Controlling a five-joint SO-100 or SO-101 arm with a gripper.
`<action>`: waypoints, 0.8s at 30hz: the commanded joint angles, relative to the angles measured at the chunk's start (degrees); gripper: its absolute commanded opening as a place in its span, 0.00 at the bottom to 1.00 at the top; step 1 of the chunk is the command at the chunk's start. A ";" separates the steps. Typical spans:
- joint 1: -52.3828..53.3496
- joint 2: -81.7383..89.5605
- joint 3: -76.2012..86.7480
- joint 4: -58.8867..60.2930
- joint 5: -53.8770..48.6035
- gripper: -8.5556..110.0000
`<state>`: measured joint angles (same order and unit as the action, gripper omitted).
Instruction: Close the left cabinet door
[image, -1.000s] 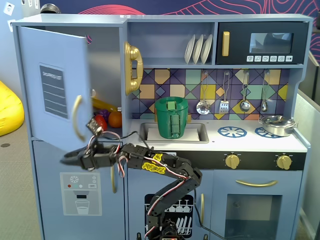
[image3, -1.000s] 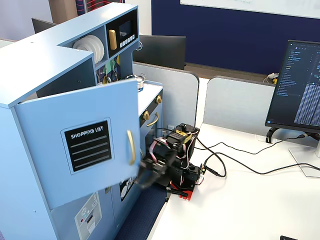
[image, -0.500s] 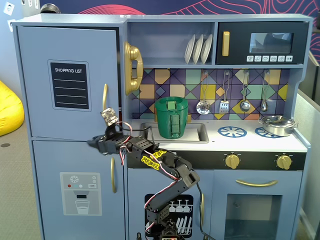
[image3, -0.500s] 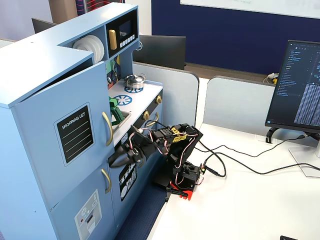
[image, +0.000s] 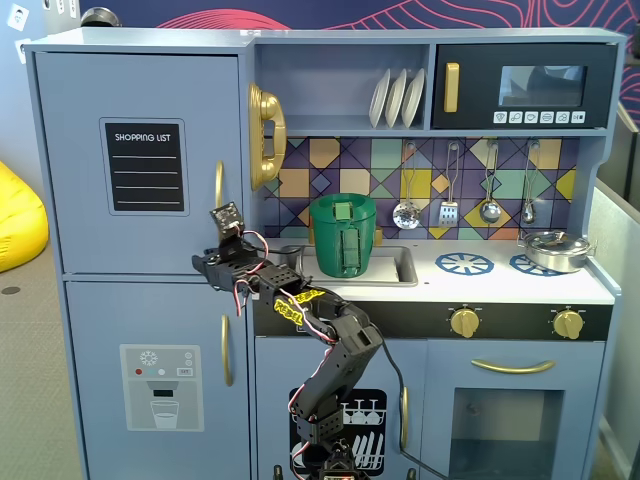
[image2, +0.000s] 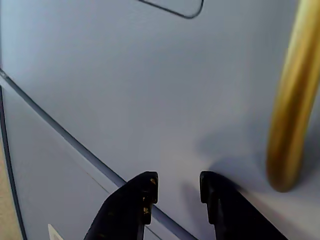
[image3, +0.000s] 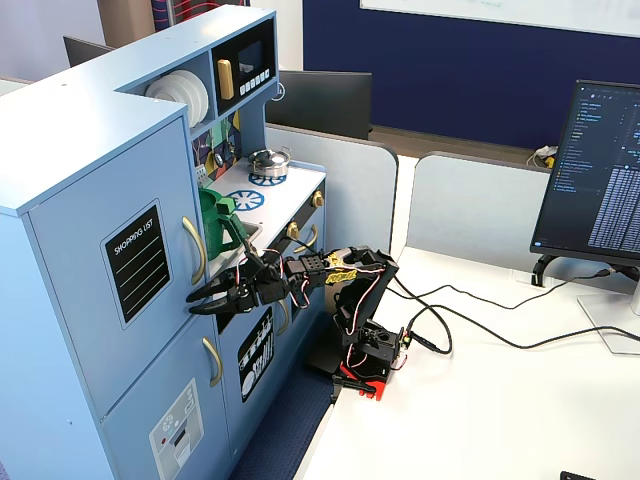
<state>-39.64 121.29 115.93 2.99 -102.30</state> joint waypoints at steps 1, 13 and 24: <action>1.76 1.32 -3.25 -2.02 -0.18 0.07; 4.66 24.96 17.14 20.39 2.46 0.07; 21.80 43.15 36.83 36.39 6.15 0.07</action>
<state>-23.29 158.91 150.21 34.80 -97.38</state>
